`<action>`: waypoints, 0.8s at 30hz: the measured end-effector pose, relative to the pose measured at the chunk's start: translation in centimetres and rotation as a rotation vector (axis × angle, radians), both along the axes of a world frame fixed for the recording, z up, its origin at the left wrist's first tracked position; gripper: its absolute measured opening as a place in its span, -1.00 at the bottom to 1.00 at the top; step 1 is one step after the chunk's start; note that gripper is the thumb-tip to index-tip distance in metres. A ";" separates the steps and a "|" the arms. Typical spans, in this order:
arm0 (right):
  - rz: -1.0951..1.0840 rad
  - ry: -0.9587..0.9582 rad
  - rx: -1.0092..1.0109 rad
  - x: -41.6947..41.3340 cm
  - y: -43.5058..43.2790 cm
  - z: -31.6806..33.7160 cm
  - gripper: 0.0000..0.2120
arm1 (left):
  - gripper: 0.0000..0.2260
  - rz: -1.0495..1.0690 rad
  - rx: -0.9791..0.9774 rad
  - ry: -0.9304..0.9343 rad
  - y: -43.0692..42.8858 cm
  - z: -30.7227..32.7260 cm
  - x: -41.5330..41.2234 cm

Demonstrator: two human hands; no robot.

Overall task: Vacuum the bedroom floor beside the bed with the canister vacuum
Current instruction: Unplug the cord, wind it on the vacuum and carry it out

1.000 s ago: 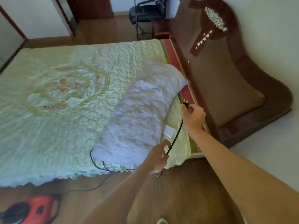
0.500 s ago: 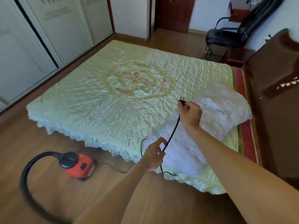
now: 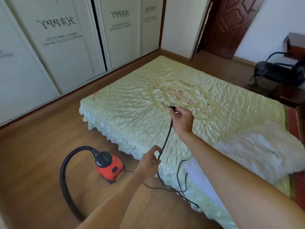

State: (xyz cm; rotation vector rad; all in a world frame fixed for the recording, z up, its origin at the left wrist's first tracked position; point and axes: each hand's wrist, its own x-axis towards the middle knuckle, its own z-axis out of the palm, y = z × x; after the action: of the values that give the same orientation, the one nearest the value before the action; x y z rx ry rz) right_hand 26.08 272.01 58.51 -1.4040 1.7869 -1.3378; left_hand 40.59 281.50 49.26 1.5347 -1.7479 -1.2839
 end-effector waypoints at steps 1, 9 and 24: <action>0.018 0.004 -0.005 1.5 -0.6 0.1 -0.82 | -0.71 0.020 0.000 0.002 -0.3 0.0 1.3; 0.181 0.025 0.020 12.5 -4.5 -0.8 -0.83 | -0.73 0.208 0.041 0.006 -1.9 -1.2 10.0; 0.524 0.081 0.148 25.3 -15.4 -6.9 -0.78 | -0.75 0.534 0.122 0.031 -8.7 -5.9 17.1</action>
State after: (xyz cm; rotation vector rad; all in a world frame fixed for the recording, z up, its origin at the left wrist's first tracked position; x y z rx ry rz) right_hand 51.42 256.59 51.63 -1.7052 1.3895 -0.8675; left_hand 57.74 272.84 43.32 1.8704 -1.1371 -1.1390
